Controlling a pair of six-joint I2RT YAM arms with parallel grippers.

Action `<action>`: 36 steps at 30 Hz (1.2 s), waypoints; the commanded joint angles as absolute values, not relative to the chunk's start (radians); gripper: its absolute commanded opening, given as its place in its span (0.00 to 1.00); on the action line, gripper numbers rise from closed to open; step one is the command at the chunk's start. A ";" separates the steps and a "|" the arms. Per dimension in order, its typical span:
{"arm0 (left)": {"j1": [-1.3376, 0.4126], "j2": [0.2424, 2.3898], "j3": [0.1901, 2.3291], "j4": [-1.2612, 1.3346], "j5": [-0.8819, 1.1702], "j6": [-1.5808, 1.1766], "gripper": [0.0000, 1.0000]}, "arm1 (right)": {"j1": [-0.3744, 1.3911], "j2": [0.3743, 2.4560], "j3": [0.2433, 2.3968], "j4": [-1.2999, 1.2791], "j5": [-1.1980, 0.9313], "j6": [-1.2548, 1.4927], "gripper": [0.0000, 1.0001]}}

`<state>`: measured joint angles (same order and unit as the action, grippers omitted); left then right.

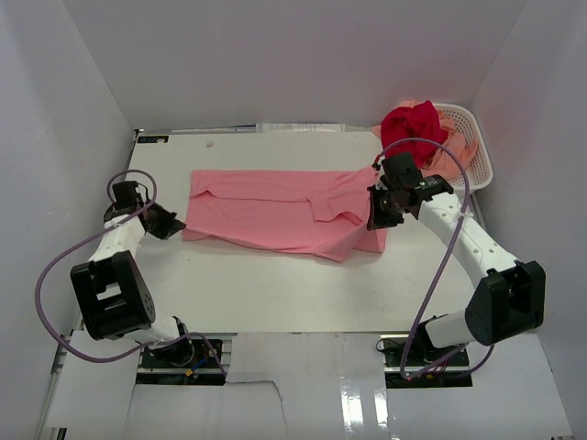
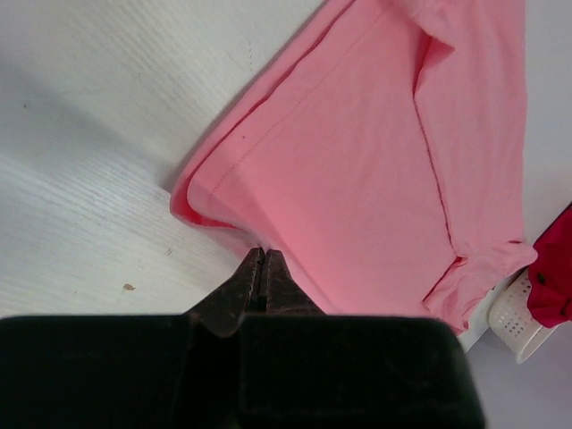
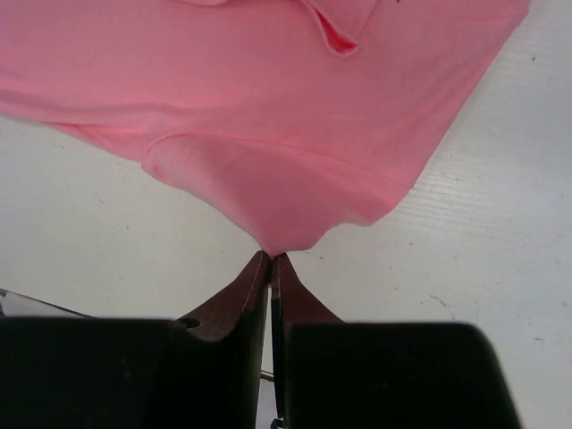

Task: Fold and stack the t-shirts
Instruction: Fold the other side of the tshirt into a rectangle

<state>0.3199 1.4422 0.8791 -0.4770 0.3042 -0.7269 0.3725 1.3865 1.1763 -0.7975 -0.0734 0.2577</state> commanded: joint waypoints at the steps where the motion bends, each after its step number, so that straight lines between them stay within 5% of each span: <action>1: 0.328 1.450 0.948 -0.439 0.314 -0.738 0.00 | 0.348 1.407 1.271 -0.821 -0.043 0.218 0.08; 36: 0.307 1.713 1.210 -0.396 0.325 -0.765 0.00 | 0.259 1.801 1.707 -0.890 -0.029 0.146 0.08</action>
<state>0.3157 1.7111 1.1587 -0.4168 0.3222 -0.7597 0.2630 1.7905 1.6451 -0.8680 -0.0513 0.1551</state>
